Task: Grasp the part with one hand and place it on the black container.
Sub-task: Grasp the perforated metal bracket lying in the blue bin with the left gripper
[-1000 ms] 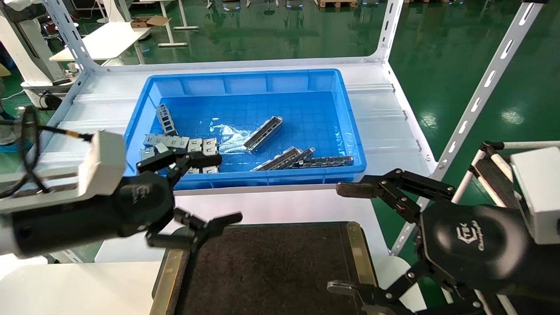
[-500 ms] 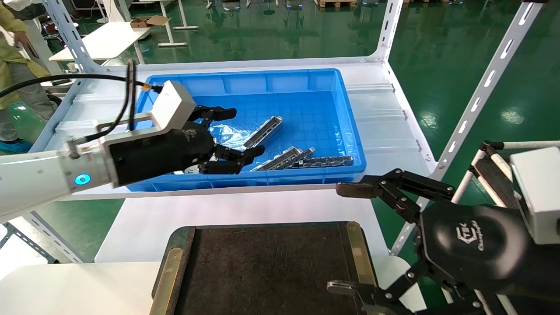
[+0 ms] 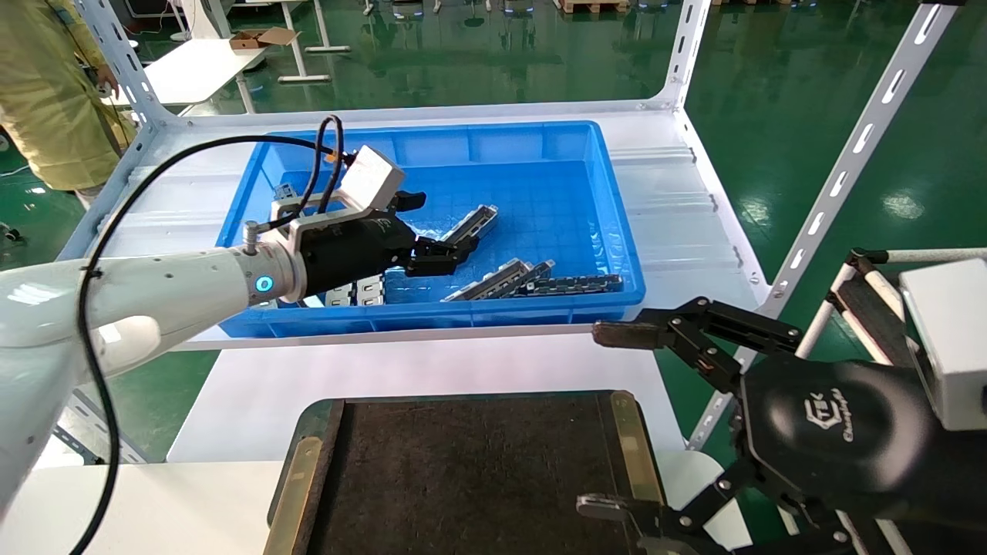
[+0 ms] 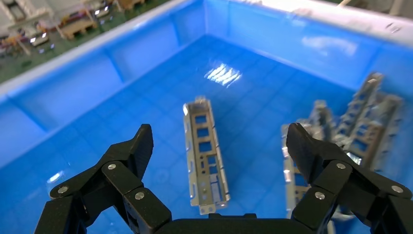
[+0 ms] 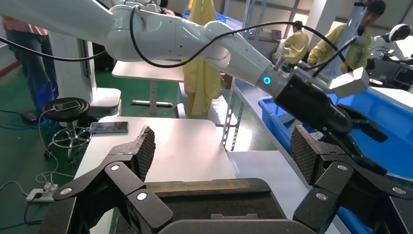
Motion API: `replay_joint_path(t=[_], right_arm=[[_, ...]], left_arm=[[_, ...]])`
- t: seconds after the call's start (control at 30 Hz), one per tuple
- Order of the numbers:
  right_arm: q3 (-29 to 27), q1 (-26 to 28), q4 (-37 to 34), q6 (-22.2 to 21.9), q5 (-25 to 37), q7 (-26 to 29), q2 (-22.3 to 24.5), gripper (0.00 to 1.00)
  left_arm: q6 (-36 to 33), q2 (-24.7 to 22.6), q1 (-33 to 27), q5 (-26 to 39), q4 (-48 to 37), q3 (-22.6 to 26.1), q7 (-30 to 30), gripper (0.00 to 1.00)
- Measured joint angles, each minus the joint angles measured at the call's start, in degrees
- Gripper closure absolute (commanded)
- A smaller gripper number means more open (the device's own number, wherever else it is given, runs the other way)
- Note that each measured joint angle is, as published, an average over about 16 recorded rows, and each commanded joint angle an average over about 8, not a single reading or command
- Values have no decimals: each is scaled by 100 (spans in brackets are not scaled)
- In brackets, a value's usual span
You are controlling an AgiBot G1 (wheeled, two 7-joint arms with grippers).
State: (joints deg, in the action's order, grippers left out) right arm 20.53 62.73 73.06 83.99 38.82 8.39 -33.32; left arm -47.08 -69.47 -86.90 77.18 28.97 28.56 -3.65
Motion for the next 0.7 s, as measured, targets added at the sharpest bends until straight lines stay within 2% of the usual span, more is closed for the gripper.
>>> replay_joint_path(t=[0.07,0.1,0.13,0.3,0.33,0.37,0.4,0.7], right_arm=[[0,0,0,0,0,0,0,3],[0,0,0,0,0,0,0,16],[0,0,0,0,0,0,0,28],[1,0,0,0,-1,0,0,91],[1,0,0,0,-1,0,0,100],[1,0,0,0,-1,0,0,100],[1,0,0,0,-1,-1,0,100],[2,0,0,-1,-1,-1,1,100]], left_arm=[[88,-155,-100,27,-314,11,107,0],[128,-227,-147,36,-462,14,161,2],[165,-297,-194,41,-605,16,215,11],[326,-581,-381,19,-1189,17,467,74],[355,-626,-409,8,-1280,20,512,87],[383,-665,-434,-4,-1361,23,553,97],[412,-700,-456,-16,-1435,28,591,100],[623,-844,-517,-159,-1765,150,789,100]])
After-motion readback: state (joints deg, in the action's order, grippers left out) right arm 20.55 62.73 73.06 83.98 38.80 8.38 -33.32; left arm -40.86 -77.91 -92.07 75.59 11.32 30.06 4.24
